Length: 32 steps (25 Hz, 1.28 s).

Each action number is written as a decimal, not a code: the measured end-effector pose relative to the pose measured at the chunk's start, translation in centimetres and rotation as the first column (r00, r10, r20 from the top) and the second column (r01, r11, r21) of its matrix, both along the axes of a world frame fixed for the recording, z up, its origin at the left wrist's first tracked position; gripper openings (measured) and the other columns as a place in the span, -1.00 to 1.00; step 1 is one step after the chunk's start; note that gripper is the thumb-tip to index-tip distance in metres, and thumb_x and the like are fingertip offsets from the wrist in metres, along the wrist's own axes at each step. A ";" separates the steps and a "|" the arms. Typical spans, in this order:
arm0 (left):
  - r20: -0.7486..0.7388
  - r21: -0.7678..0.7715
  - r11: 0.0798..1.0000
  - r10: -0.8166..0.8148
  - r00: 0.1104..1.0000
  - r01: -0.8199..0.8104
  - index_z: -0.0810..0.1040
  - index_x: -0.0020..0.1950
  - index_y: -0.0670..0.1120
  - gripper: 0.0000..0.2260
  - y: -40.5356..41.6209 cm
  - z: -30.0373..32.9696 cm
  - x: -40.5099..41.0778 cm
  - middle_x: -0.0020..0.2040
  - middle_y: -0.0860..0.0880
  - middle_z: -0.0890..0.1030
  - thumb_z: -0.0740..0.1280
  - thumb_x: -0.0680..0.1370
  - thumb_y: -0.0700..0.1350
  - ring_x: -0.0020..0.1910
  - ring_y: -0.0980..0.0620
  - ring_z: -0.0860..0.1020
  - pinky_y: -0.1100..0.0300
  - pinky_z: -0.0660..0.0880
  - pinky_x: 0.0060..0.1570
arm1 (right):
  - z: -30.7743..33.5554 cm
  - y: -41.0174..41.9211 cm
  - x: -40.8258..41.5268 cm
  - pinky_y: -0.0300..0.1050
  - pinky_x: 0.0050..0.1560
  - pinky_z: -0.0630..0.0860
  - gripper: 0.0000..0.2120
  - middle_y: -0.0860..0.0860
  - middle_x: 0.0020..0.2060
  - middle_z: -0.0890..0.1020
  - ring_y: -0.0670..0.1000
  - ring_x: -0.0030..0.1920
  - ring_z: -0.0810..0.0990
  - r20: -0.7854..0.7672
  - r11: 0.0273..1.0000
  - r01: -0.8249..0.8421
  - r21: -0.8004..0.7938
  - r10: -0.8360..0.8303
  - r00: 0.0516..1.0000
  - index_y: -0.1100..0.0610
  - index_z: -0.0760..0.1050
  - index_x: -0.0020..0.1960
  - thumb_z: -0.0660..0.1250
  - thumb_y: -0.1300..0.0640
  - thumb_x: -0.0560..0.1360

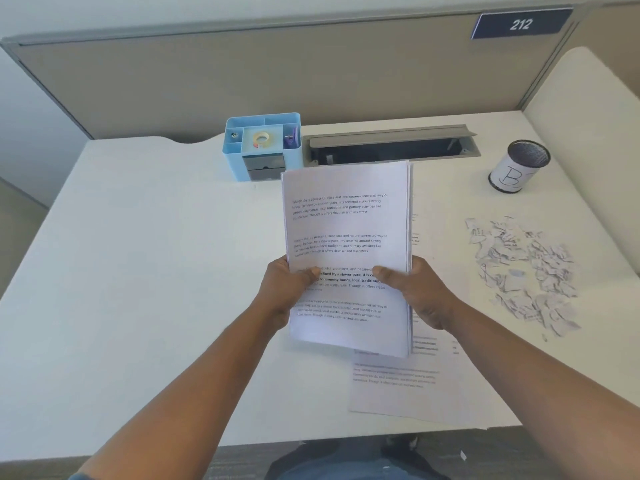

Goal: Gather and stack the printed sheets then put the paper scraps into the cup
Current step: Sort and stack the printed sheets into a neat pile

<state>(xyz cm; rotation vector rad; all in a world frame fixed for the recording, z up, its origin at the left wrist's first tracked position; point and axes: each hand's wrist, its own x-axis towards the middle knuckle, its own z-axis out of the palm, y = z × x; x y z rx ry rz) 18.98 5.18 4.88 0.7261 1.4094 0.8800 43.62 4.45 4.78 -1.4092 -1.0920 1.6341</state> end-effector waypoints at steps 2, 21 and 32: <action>0.008 -0.043 0.999 -0.027 1.000 0.028 0.62 0.21 -0.17 -0.77 -0.2 0.0 2.8 0.05 -0.13 0.75 0.43 0.57 -0.33 0.00 -0.14 0.74 -0.01 0.68 -0.08 | 0.0 -0.5 2.7 0.16 0.27 0.58 -0.76 0.09 0.11 0.73 0.14 0.17 0.70 -0.040 0.999 0.022 -0.031 -0.023 0.999 0.19 0.63 0.23 0.44 0.19 0.57; -0.774 -0.286 0.958 -0.224 0.592 -0.011 0.34 0.39 -0.05 -0.28 -5.9 -5.0 13.1 0.29 -0.03 0.37 0.60 0.38 0.14 0.32 -0.14 0.36 0.01 0.39 -0.04 | -3.6 -2.8 19.9 0.10 -0.13 0.70 -0.73 0.21 0.07 0.73 0.22 -0.05 0.73 -0.149 0.943 0.179 -0.281 -0.227 0.962 0.27 0.62 0.21 0.39 0.36 0.52; -0.733 -0.284 0.958 -0.248 0.633 0.047 0.47 0.01 -0.06 -0.66 -5.9 -5.8 13.5 -0.05 0.04 0.65 0.58 0.40 -0.05 -0.09 -0.05 0.64 0.00 0.63 -0.09 | -4.4 -2.7 19.6 0.10 -0.13 0.69 -0.74 0.20 0.06 0.73 0.22 -0.04 0.74 -0.129 0.936 0.185 -0.300 -0.232 0.964 0.26 0.62 0.21 0.39 0.35 0.53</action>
